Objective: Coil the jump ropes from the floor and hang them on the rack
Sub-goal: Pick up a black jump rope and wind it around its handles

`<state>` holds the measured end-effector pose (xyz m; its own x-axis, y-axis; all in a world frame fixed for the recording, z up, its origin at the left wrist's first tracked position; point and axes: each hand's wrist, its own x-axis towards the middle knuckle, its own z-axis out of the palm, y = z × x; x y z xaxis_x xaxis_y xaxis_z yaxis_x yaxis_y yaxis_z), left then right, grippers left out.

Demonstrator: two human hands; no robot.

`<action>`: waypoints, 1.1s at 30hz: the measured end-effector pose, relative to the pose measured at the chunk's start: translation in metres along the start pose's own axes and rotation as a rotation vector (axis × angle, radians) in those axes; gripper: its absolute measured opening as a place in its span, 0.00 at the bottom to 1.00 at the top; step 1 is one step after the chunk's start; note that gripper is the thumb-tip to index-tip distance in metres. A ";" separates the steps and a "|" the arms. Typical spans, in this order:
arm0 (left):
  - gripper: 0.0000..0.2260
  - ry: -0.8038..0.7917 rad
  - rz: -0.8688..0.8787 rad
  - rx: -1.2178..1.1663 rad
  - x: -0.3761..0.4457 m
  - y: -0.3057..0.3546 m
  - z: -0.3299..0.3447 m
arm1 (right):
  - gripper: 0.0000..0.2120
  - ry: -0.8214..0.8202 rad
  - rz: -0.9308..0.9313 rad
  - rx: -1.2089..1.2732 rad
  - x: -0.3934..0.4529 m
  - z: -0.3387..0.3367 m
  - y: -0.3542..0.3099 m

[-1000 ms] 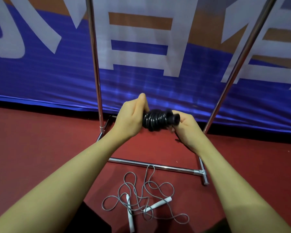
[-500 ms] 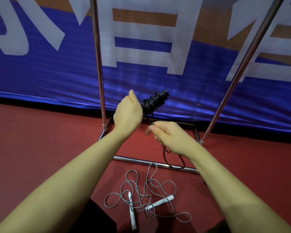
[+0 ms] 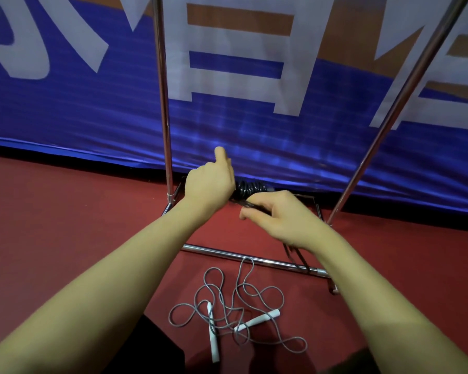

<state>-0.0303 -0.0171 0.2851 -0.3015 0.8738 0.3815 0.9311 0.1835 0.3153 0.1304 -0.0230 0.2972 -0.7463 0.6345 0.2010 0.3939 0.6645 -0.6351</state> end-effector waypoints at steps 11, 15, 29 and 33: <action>0.20 0.063 0.535 -0.056 -0.010 0.001 -0.005 | 0.08 0.378 0.148 0.181 -0.004 -0.022 0.009; 0.10 0.137 0.577 -0.159 -0.016 0.001 -0.005 | 0.08 0.338 0.207 0.332 -0.006 -0.022 0.015; 0.09 0.328 0.496 -0.339 -0.009 0.006 -0.014 | 0.05 0.186 0.124 0.378 -0.009 -0.009 0.007; 0.13 0.431 0.398 -0.487 -0.008 0.010 -0.019 | 0.07 0.370 0.127 0.383 -0.001 -0.002 0.010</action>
<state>-0.0221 -0.0308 0.3014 -0.1084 0.5606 0.8209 0.8208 -0.4154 0.3921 0.1361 -0.0161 0.2918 -0.4394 0.8430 0.3102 0.1940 0.4262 -0.8836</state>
